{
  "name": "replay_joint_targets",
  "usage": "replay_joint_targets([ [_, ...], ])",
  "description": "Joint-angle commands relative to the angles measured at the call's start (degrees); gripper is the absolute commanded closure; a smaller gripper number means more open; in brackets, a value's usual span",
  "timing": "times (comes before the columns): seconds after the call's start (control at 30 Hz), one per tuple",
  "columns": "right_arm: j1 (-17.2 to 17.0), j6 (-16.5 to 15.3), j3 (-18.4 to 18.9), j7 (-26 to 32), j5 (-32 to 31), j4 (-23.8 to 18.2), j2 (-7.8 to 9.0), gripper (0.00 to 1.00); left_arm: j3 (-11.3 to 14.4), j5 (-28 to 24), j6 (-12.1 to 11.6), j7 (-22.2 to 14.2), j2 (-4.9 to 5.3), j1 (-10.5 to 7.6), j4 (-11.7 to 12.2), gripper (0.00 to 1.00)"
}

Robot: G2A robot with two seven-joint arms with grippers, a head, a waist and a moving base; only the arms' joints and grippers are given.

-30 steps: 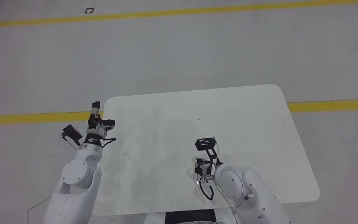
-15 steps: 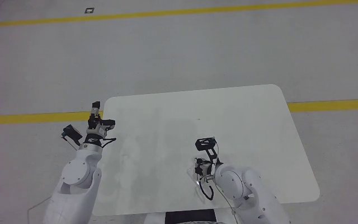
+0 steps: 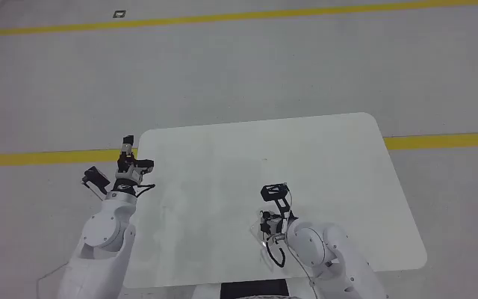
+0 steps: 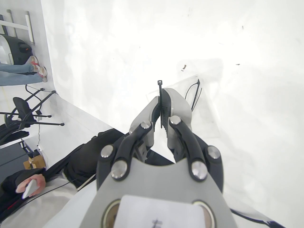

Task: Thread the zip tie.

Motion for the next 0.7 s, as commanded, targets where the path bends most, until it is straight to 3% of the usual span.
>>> replay_joint_targets([
  [0.0,0.00,0.00,0.00,0.00,0.00,0.00,0.00,1.00,0.00,0.00,0.00,0.00,0.00,0.00,0.00,0.00],
  [0.13,0.00,-0.03,0.02,-0.37,0.10,0.08,0.00,1.00,0.00,0.00,0.00,0.00,0.00,0.00,0.00,0.00],
  [0.23,-0.28,0.49,0.27,-3.01,2.89,0.21,-0.07,1.00,0.00,0.00,0.00,0.00,0.00,0.00,0.00,0.00],
  [0.47,-0.67,4.97,0.81,-9.92,12.33,-1.46,-0.68,1.00,0.00,0.00,0.00,0.00,0.00,0.00,0.00,0.00],
  [0.67,-1.25,4.97,1.35,-12.87,15.78,-1.69,-1.08,1.00,0.00,0.00,0.00,0.00,0.00,0.00,0.00,0.00],
])
